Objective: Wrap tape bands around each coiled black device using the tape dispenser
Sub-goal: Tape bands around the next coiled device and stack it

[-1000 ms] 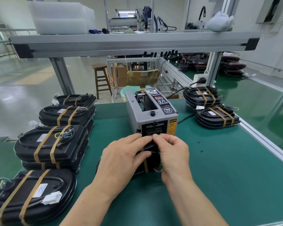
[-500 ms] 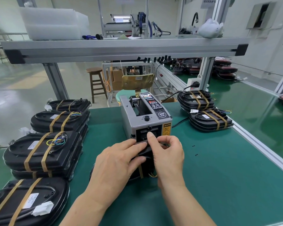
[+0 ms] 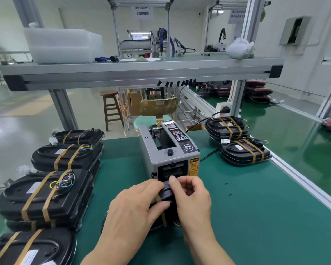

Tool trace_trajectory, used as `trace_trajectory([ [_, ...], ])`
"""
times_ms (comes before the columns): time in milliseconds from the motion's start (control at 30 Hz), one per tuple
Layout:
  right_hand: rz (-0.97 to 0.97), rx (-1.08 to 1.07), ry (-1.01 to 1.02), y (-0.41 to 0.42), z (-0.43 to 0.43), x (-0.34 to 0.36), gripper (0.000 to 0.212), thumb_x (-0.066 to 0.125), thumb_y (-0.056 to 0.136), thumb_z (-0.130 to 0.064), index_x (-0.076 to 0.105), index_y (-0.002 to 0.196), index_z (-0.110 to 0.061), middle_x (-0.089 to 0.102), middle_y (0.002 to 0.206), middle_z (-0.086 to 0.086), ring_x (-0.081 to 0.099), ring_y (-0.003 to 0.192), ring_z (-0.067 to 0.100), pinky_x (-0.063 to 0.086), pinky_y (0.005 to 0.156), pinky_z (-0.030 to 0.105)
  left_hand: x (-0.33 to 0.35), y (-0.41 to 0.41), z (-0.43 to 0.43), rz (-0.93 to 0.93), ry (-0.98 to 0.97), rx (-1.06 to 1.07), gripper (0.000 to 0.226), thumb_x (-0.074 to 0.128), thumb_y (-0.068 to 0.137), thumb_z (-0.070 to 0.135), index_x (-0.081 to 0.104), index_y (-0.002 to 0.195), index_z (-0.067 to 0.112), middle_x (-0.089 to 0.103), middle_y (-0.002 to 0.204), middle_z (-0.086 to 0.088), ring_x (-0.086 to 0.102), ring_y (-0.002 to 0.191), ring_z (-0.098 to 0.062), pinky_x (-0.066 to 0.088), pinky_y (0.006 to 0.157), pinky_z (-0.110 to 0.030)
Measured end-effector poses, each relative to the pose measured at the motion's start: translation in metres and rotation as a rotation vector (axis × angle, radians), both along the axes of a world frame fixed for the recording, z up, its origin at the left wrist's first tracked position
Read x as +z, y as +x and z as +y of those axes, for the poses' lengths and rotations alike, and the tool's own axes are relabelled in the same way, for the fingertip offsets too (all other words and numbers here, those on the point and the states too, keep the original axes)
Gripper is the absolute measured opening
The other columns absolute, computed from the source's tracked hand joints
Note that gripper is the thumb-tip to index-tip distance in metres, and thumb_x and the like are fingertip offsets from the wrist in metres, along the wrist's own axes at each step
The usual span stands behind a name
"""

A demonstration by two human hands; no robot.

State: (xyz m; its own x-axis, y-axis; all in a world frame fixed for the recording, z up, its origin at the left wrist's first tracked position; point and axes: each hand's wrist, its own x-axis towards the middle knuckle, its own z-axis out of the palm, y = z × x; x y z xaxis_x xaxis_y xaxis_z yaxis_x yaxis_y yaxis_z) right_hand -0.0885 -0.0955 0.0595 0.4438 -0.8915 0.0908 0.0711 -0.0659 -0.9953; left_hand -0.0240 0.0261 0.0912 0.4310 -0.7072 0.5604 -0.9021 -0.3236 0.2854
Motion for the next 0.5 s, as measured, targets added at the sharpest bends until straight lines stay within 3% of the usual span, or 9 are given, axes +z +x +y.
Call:
trace_trajectory([
  [67,0.008,-0.003,-0.024,0.001,-0.002,0.001,0.012,0.073,0.085,-0.031,0.066,0.082,-0.022,0.07,0.085,-0.003,0.065,0.077,0.009,0.052,0.074,0.027,0.001,0.0,-0.001,-0.017,-0.002,0.001,0.027,0.049,0.083,0.055,0.058,0.097,0.035,0.064,0.088,0.02,0.06,0.071,-0.011,0.054,0.053,-0.035],
  [167,0.0,0.004,0.005,0.0,-0.002,0.001,0.013,0.066,0.089,-0.032,0.066,0.08,-0.023,0.07,0.083,-0.004,0.064,0.081,0.016,0.052,0.076,0.032,0.001,0.001,0.001,0.001,-0.003,0.019,0.025,0.058,0.081,0.052,0.059,0.099,0.034,0.064,0.09,0.021,0.059,0.072,-0.011,0.055,0.055,-0.036],
  [300,-0.06,0.135,0.038,-0.009,0.004,-0.006,0.03,0.067,0.075,-0.06,0.067,0.089,-0.033,0.072,0.093,-0.007,0.067,0.093,0.014,0.053,0.085,0.036,0.004,0.003,0.003,0.059,-0.001,0.016,0.028,0.055,0.082,0.055,0.058,0.103,0.036,0.065,0.096,0.022,0.063,0.079,-0.009,0.057,0.062,-0.035],
  [500,0.108,0.339,-0.072,-0.023,0.008,-0.025,0.058,0.076,0.06,-0.066,0.053,0.112,-0.053,0.065,0.115,-0.022,0.062,0.107,0.001,0.053,0.095,0.031,0.005,0.017,0.013,0.211,0.069,0.006,0.037,0.071,0.085,0.041,0.061,0.12,0.043,0.053,0.128,0.03,0.06,0.112,-0.012,0.049,0.094,-0.034],
])
